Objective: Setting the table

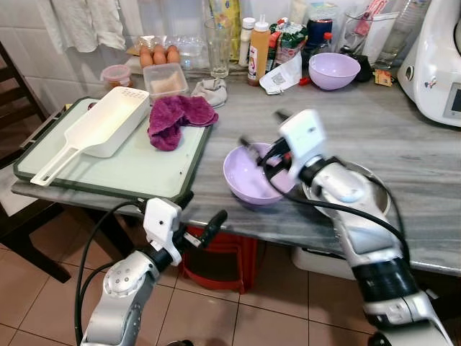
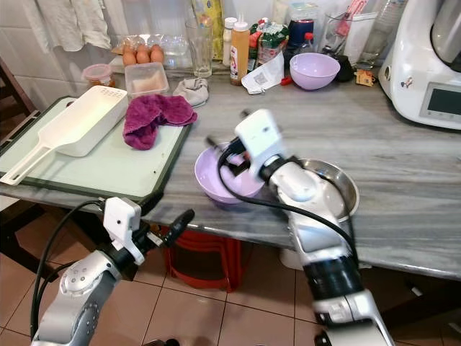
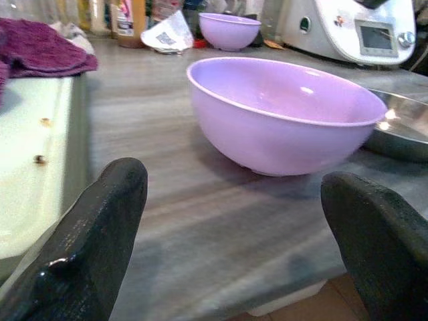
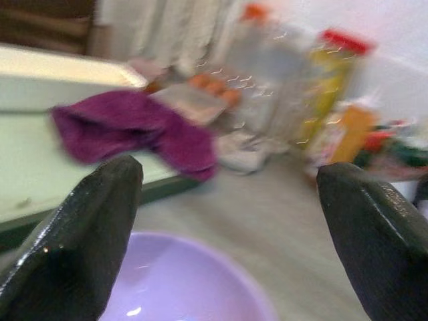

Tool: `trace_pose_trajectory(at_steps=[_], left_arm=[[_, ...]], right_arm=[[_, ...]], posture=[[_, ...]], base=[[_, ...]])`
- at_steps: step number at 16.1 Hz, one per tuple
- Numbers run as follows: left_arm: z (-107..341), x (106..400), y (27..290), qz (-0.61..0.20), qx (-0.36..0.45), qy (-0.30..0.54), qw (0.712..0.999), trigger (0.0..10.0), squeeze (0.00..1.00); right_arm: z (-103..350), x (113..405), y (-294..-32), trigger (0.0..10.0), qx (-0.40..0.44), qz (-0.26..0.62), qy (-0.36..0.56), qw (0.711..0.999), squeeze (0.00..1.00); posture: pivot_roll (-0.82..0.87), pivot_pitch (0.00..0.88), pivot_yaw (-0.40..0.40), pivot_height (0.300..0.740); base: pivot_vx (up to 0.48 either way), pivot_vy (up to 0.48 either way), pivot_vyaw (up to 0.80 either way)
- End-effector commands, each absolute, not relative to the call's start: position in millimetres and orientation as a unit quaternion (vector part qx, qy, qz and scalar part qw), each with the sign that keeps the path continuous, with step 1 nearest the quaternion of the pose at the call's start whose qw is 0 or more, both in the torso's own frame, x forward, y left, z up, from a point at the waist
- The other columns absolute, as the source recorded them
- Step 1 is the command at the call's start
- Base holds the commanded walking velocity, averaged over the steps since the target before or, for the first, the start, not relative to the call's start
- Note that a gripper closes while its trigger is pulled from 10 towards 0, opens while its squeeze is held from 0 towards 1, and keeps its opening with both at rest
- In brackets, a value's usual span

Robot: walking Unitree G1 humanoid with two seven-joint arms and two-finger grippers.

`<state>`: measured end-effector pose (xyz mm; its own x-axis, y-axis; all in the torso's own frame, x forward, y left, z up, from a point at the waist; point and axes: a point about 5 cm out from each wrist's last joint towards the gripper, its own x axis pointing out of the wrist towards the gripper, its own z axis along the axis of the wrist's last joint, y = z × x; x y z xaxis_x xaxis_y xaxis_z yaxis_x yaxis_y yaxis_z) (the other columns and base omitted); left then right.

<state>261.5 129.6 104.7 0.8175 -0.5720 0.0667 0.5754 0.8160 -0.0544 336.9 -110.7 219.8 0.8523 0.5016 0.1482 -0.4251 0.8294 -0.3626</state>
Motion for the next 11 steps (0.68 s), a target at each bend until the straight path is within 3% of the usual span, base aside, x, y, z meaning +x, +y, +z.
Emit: trace_pose_trajectory(at_steps=[1,6,11], left_arm=[[109,264,133,-0.291,-0.033,-0.032,0.956,10.0,0.00],[114,264,134,-0.305,-0.031,-0.035,0.951,10.0,0.00],[115,267,125,-0.351,-0.038,-0.016,0.935,10.0,0.00]], right_arm=[[228,333,-130,10.0,-0.163,0.166,-0.125,0.965,1.00],[200,312,-176,10.0,-0.160,0.016,-0.039,0.986,1.00],[189,299,-199,10.0,-0.146,-0.063,0.023,0.987,1.00]], posture=[[-0.23,0.098,0.010,0.740],[-0.28,0.108,0.032,0.740],[-0.30,0.121,0.045,0.740]], base=[[0.000,0.000,0.00],[0.000,0.000,0.00],[0.000,0.000,0.00]])
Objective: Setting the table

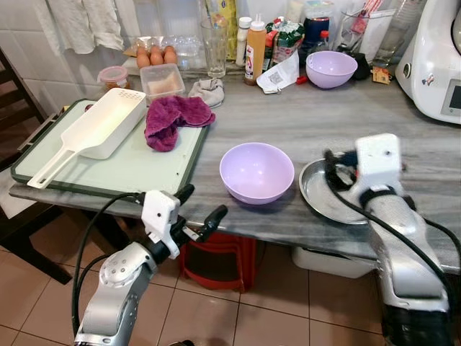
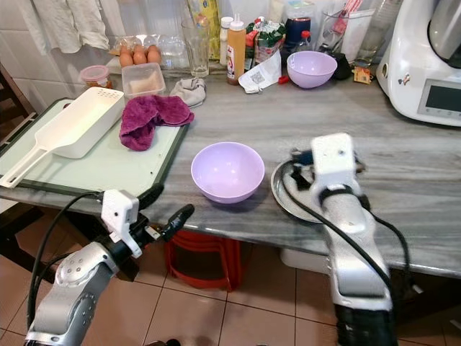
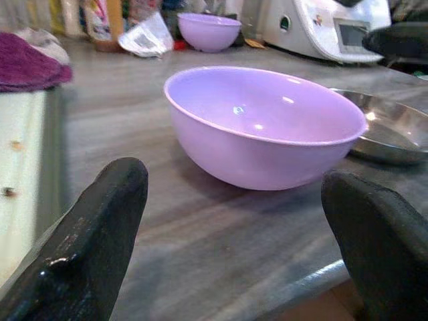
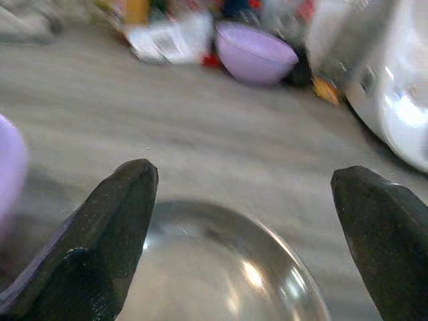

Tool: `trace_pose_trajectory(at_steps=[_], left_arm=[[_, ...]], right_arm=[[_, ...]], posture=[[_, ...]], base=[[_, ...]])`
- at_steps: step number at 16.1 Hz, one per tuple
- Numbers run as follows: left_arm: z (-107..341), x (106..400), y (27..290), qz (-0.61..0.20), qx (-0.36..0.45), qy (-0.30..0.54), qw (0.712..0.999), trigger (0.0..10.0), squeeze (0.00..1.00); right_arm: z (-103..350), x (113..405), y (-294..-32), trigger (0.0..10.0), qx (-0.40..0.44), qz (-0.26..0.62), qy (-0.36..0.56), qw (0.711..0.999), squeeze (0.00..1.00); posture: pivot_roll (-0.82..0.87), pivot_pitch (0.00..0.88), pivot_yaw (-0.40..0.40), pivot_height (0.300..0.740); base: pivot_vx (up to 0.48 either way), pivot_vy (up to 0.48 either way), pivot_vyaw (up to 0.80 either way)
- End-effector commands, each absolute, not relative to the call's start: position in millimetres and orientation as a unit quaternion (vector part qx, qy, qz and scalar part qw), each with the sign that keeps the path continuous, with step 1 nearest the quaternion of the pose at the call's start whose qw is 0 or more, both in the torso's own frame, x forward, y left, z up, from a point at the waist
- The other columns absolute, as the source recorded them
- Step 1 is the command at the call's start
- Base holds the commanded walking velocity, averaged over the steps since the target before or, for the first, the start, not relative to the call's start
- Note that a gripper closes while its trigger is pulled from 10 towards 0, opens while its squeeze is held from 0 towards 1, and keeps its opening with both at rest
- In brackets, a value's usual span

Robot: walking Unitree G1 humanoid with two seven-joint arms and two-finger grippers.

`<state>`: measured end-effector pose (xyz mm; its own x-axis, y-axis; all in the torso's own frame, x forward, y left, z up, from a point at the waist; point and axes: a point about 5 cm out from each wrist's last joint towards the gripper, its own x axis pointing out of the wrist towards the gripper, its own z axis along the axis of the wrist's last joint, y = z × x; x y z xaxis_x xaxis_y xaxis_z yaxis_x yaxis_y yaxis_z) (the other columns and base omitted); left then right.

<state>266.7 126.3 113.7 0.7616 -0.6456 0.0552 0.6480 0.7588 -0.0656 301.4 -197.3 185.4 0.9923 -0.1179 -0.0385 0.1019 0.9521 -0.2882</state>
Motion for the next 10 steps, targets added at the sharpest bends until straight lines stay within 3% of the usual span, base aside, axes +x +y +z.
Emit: trace_pose_trajectory(at_steps=[1,10], left_arm=[[115,265,122,-0.367,-0.045,-0.007,0.929,10.0,0.00],[104,243,113,-0.458,-0.083,0.053,0.883,10.0,0.00]], right_arm=[[188,296,-204,10.0,-0.144,-0.082,0.028,0.986,1.00],[215,291,-184,10.0,-0.119,-0.069,-0.065,0.988,1.00]], posture=[[-0.30,0.122,0.047,0.740],[-0.31,0.123,0.043,0.740]], base=[[0.000,0.000,0.00],[0.000,0.000,0.00]])
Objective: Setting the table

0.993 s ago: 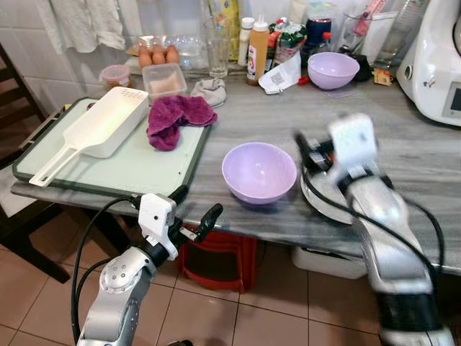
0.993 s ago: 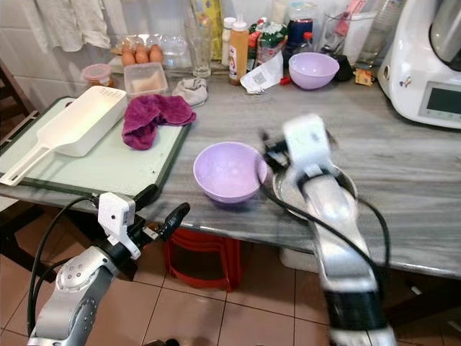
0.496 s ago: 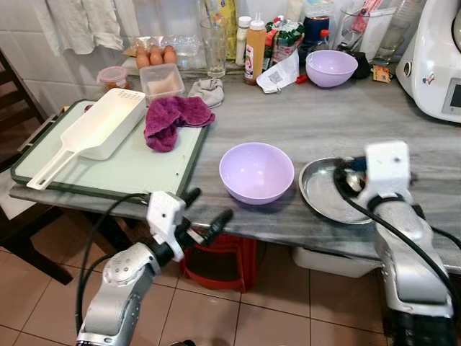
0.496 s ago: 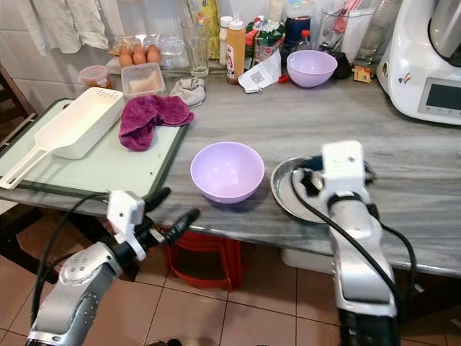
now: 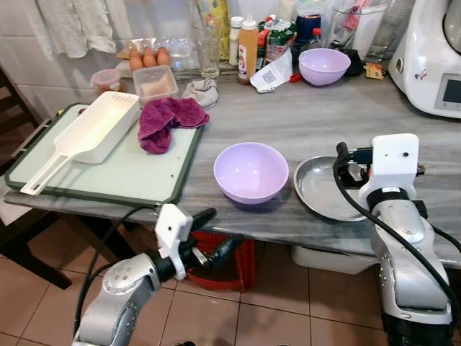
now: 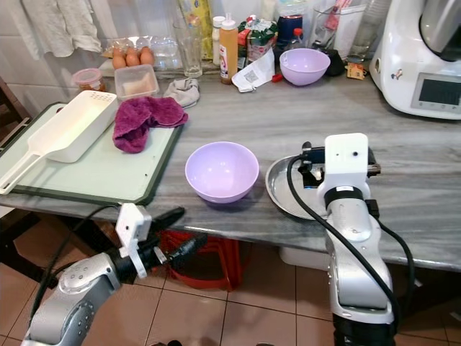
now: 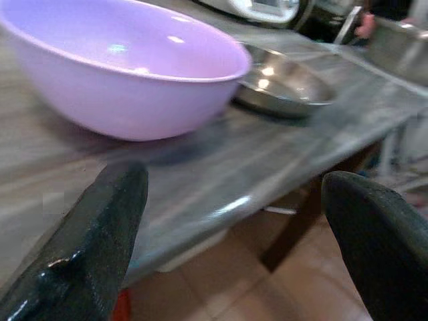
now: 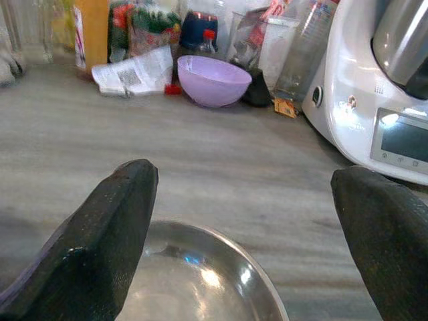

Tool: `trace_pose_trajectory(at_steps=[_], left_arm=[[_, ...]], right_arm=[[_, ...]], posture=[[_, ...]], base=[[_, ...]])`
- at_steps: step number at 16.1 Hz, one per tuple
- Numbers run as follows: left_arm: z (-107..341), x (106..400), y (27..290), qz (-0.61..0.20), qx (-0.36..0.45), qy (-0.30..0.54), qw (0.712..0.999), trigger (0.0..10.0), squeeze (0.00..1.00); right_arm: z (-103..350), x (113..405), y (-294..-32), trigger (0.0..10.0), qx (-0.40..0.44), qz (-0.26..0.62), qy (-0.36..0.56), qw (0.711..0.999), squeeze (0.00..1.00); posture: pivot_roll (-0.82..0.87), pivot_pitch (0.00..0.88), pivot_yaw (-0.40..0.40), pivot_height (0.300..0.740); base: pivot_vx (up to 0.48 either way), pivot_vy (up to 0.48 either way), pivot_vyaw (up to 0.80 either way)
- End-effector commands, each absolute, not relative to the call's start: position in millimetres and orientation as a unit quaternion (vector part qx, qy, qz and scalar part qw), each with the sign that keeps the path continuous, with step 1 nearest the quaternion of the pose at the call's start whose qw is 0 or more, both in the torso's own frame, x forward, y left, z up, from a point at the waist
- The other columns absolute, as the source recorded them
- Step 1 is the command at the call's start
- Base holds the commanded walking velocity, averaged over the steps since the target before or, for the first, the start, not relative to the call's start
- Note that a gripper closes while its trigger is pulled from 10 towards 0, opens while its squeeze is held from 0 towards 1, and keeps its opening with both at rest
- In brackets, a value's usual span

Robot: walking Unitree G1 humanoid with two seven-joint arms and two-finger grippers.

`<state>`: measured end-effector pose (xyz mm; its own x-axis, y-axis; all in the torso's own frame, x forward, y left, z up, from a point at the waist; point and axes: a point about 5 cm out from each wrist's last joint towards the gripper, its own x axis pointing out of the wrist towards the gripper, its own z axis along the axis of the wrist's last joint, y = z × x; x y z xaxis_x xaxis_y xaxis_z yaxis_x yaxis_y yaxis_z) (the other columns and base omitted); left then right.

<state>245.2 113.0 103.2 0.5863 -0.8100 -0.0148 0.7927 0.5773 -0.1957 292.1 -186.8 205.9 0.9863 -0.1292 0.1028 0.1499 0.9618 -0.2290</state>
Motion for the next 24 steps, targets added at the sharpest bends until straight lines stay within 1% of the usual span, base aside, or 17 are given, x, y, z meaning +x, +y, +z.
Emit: trace_pose_trajectory(at_steps=[1,3,4,5,6,10,16,24], left_arm=[[104,242,109,-0.467,-0.091,0.056,0.878,10.0,0.00],[103,242,105,-0.473,-0.099,0.059,0.874,10.0,0.00],[101,246,101,-0.468,-0.099,0.055,0.876,10.0,0.00],[101,247,101,-0.466,-0.103,0.054,0.877,10.0,0.00],[100,252,98,-0.460,-0.109,0.050,0.879,10.0,0.00],[104,258,90,-0.460,-0.129,0.039,0.878,10.0,0.00],[106,262,65,-0.478,-0.138,0.030,0.867,10.0,0.00],[109,277,50,-0.464,-0.135,0.015,0.875,10.0,0.00]], right_arm=[[223,294,-177,10.0,-0.098,-0.043,-0.089,0.990,1.00],[238,296,-164,10.0,-0.076,0.002,-0.126,0.989,1.00],[245,296,-153,10.0,-0.053,0.036,-0.143,0.988,0.84],[246,296,-149,10.0,-0.053,0.046,-0.148,0.987,0.62],[248,298,-141,10.0,-0.047,0.059,-0.152,0.986,0.53],[246,306,-141,10.0,-0.041,0.058,-0.145,0.987,0.51],[244,317,-142,10.0,-0.035,0.055,-0.130,0.989,0.50],[243,318,-142,10.0,-0.035,0.054,-0.128,0.990,0.49]], posture=[[-0.31,0.123,0.042,0.740],[-0.31,0.126,0.043,0.740],[-0.31,0.128,0.044,0.740],[-0.31,0.128,0.044,0.740],[-0.32,0.130,0.047,0.740],[-0.32,0.135,0.047,0.740],[-0.32,0.137,0.048,0.740],[-0.33,0.135,0.048,0.740]], base=[[0.000,0.000,0.00],[0.000,0.000,0.00],[0.000,0.000,0.00],[0.000,0.000,0.00],[0.000,0.000,0.00],[0.000,0.000,0.00],[0.000,0.000,0.00],[0.000,0.000,0.00]])
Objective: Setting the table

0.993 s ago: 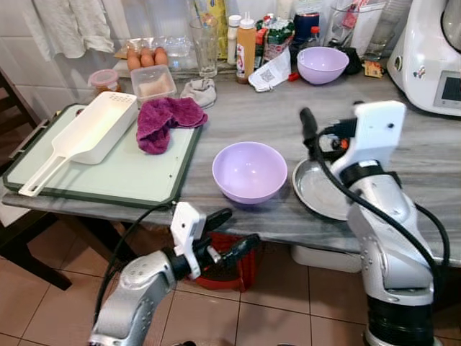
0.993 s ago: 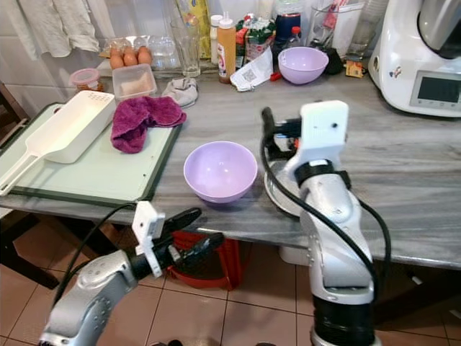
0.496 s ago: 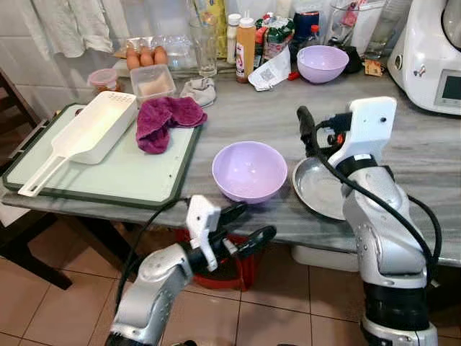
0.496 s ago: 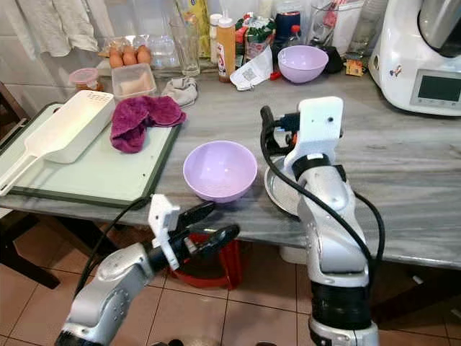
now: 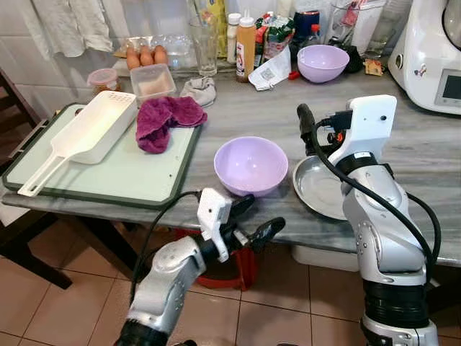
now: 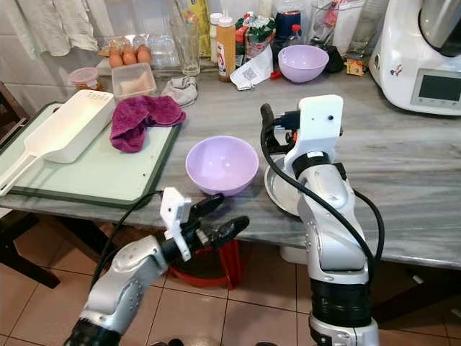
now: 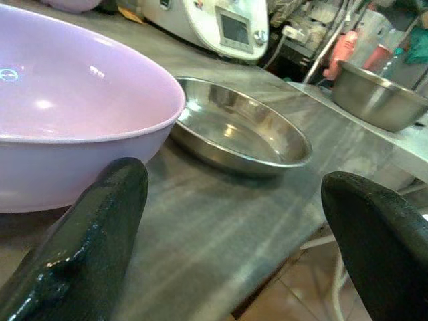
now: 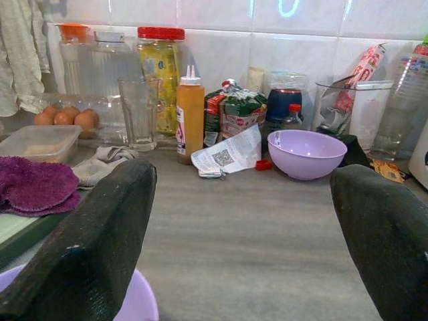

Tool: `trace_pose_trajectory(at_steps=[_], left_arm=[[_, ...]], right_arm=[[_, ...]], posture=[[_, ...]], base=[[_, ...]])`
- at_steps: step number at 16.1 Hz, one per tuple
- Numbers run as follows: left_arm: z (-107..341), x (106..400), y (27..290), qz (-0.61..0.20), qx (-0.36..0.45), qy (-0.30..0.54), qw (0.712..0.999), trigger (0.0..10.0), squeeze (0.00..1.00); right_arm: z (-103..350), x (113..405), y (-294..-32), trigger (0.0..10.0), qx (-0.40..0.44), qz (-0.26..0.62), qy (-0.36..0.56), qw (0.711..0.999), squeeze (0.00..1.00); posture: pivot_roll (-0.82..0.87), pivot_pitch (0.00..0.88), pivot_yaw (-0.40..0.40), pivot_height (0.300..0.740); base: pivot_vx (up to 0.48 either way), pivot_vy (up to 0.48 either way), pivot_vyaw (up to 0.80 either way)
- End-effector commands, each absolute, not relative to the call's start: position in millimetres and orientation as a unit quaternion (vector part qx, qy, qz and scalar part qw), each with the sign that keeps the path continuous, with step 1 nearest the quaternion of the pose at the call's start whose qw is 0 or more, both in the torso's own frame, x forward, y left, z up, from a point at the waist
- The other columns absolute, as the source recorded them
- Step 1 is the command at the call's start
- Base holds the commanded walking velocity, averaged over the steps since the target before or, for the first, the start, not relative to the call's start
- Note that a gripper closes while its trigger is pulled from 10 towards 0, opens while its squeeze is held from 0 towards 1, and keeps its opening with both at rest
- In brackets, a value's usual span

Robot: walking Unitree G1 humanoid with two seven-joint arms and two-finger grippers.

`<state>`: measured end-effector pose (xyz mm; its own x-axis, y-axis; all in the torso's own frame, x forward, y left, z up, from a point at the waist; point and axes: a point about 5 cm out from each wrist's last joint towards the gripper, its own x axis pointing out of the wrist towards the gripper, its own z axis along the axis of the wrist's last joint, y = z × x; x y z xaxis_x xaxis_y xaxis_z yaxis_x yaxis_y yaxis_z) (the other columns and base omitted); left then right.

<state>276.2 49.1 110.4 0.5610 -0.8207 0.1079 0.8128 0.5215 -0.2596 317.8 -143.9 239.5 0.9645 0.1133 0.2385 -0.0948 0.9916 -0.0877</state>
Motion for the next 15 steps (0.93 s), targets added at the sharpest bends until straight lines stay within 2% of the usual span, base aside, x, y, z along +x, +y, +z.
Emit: trace_pose_trajectory(at_steps=[1,7,12,15], left_arm=[[109,279,49,-0.463,-0.134,0.014,0.876,10.0,0.00],[110,288,43,-0.447,-0.130,0.001,0.885,10.0,0.00],[121,280,100,-0.374,-0.100,-0.032,0.921,10.0,0.00],[123,267,118,-0.372,-0.078,-0.031,0.924,10.0,0.00]], right_arm=[[242,319,-143,10.0,-0.035,0.055,-0.128,0.990,0.49],[241,318,-143,10.0,-0.038,0.056,-0.127,0.990,0.49],[231,305,-169,10.0,-0.099,-0.015,-0.105,0.989,0.49],[218,298,-186,10.0,-0.124,-0.057,-0.068,0.988,0.42]], posture=[[-0.33,0.135,0.050,0.740],[-0.33,0.135,0.046,0.740],[-0.32,0.137,0.044,0.740],[-0.31,0.140,0.037,0.740]], base=[[0.000,0.000,0.00],[0.000,0.000,0.00],[0.000,0.000,0.00],[0.000,0.000,0.00]])
